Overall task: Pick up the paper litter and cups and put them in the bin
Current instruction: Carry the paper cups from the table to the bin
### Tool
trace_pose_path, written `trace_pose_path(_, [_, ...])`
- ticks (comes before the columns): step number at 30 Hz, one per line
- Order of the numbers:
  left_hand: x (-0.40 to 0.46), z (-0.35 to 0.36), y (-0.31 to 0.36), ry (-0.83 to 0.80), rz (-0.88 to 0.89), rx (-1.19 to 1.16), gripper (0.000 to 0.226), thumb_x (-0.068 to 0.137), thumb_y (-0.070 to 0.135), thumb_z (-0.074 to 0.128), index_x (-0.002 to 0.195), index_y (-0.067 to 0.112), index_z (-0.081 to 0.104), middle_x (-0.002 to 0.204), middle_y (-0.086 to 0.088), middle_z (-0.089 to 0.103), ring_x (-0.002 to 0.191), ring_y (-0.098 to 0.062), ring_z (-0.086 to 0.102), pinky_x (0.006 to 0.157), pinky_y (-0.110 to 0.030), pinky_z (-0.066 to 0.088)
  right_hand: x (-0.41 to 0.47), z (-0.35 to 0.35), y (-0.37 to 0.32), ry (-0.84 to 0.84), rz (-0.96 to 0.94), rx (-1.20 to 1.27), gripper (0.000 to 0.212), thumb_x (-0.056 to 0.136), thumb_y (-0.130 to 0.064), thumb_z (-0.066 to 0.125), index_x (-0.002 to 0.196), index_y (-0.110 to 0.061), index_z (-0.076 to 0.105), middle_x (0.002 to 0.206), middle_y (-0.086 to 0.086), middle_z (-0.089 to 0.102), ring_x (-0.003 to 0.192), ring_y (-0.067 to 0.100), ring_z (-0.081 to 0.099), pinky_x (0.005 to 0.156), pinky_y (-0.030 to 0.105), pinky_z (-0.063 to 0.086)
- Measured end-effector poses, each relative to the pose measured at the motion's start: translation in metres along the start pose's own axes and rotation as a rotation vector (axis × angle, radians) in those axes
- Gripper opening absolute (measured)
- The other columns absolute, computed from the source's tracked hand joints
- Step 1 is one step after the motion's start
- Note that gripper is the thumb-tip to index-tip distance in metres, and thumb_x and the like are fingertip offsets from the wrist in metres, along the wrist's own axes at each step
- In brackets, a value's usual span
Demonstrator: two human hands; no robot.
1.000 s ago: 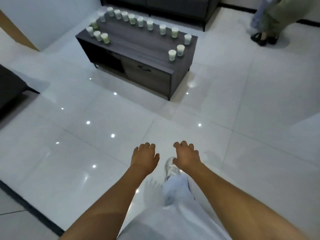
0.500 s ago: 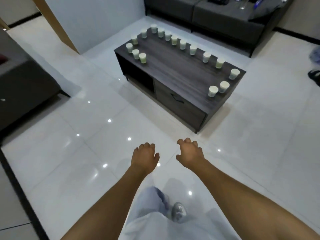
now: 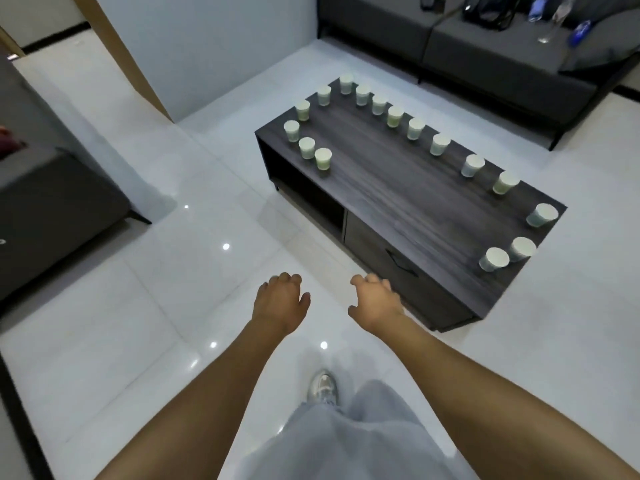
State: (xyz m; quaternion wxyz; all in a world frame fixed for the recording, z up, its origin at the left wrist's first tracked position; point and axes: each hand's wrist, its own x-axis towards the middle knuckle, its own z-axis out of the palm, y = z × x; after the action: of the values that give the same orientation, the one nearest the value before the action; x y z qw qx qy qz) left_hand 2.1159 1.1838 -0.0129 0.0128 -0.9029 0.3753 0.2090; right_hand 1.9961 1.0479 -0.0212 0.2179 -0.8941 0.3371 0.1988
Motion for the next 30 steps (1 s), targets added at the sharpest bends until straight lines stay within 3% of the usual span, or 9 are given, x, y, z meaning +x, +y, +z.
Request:
trace_pose_path(9, [0.16, -0.063, -0.044, -0.052, -0.01, 0.016, 0.044, 0.098, 0.039, 0.038, 0.133, 0.013, 0.045, 0.125, -0.006, 0.054, 0.115, -0.024, 0.05, 0.097, -0.034, 0.039, 0.156, -0.067, -0.042, -0.07, 0.01, 0.022, 0.052, 0.09, -0.022, 0.056, 0.138, -0.019, 0.037, 0.136, 0.007, 0.04, 0.122, 0.029, 0.039, 0.094, 0.04, 0.039])
trace_pose_path(20, [0.386, -0.155, -0.056, -0.045, -0.001, -0.003, 0.044, 0.098, 0.037, 0.039, 0.134, 0.012, 0.044, 0.127, -0.007, 0.053, 0.116, -0.025, 0.049, 0.098, -0.035, 0.039, 0.381, -0.193, -0.057, -0.043, 0.053, 0.068, 0.048, 0.09, -0.023, 0.057, 0.135, -0.017, 0.04, 0.136, 0.008, 0.04, 0.125, 0.03, 0.039, 0.097, 0.041, 0.039])
trace_pose_path(30, [0.54, -0.189, -0.083, -0.148, 0.076, 0.055, 0.041, 0.097, 0.037, 0.041, 0.131, 0.014, 0.047, 0.127, -0.006, 0.054, 0.116, -0.024, 0.05, 0.098, -0.034, 0.04, 0.506, -0.22, -0.071, -0.133, 0.166, 0.14, 0.052, 0.089, -0.023, 0.057, 0.137, -0.018, 0.038, 0.136, 0.009, 0.039, 0.126, 0.032, 0.038, 0.1, 0.044, 0.041])
